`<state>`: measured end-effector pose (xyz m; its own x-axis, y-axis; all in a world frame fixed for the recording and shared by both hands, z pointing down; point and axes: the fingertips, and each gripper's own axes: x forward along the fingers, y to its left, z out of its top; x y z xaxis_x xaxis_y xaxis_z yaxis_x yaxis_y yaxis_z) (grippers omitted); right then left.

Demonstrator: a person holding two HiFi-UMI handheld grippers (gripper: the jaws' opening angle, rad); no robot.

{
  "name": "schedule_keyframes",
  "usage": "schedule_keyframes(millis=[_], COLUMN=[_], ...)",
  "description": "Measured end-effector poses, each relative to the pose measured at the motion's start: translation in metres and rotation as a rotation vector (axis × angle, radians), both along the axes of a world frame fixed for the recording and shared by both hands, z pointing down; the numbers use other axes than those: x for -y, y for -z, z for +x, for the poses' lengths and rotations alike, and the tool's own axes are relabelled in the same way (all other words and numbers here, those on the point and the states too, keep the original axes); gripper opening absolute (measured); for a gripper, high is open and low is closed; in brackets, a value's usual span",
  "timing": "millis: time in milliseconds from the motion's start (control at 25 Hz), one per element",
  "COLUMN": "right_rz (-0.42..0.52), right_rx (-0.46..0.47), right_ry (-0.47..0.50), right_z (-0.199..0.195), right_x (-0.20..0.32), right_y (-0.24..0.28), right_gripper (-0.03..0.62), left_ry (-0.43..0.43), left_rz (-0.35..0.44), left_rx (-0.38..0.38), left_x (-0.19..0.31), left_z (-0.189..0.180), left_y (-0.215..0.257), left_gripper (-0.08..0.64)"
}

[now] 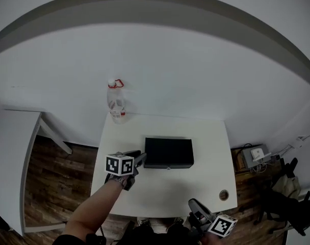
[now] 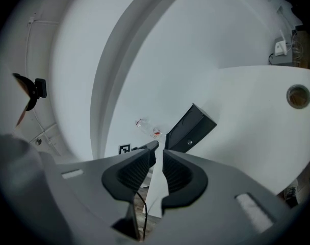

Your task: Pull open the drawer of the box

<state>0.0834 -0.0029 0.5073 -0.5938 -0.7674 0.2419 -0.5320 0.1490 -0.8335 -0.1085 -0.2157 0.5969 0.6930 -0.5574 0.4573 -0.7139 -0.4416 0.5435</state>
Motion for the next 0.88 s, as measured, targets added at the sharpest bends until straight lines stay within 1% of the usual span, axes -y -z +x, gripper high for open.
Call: schedule_keyframes(millis=[160, 280, 440, 560, 720, 880], right_rz=[-0.016, -0.021, -0.033, -0.046, -0.072, -0.115], right_rx=[-0.003, 0.000, 0.004, -0.009, -0.060, -0.128], right_ry=[-0.015, -0.021, -0.013, 0.006, 0.037, 0.090], right_z=[-0.004, -0.006, -0.011, -0.015, -0.017, -0.023], right_x=[-0.001, 0.003, 0.013, 0.025, 0.042, 0.070], right_y=[-0.007, -0.011, -0.020, -0.031, -0.050, -0.079], right_gripper=[0.084, 0.084, 0.084, 0.086, 0.089, 0.106], left_ry=[-0.021, -0.016, -0.012, -0.002, -0.008, 0.003], left_rz=[-0.053, -0.078, -0.132, -0.170, -0.203, -0.260], left_rx=[0.046, 0.089, 0.107, 0.090, 0.060, 0.005], left_x=[0.023, 0.038, 0.045, 0.046, 0.046, 0.047], left_z=[0.008, 0.009, 0.012, 0.013, 0.017, 0.019], left_y=[-0.019, -0.027, -0.040, -0.047, -0.051, -0.057], left_gripper=[0.147, 0.150, 0.150, 0.150, 0.149, 0.149])
